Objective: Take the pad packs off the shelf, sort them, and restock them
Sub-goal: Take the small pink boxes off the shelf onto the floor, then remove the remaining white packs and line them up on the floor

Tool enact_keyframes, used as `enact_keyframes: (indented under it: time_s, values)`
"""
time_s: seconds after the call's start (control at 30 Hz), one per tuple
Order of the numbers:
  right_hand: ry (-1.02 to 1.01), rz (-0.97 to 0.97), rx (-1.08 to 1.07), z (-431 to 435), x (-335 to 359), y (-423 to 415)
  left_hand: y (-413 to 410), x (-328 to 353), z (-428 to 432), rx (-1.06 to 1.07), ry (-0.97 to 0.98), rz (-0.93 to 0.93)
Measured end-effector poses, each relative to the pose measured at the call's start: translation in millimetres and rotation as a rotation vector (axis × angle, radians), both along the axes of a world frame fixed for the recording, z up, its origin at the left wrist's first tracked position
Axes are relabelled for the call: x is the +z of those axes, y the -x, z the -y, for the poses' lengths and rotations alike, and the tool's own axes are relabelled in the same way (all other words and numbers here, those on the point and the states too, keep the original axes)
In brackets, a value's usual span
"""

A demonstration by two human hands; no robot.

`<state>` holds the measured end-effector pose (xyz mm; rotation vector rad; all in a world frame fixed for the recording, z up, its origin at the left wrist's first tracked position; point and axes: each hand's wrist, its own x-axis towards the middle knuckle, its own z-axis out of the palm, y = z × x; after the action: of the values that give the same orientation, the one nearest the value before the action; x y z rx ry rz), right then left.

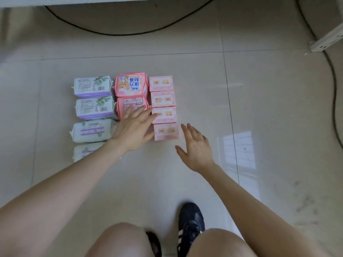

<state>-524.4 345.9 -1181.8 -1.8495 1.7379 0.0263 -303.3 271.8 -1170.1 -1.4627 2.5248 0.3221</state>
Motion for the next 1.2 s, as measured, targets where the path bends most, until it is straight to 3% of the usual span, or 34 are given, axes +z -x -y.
enact_keyframes:
  time_s: [0.3, 0.63, 1.2]
  values:
    - [-0.059, -0.181, 0.092, -37, 155, -7, -16, 146, -67, 0.06, -0.104, 0.133]
    - [0.1, -0.247, 0.072, -28, 378, -23, -14, 375, -76, 0.123, -0.008, 0.24]
    - [0.679, -0.262, -0.017, 40, 754, -45, -20, 748, -14, 0.183, 0.528, 0.092]
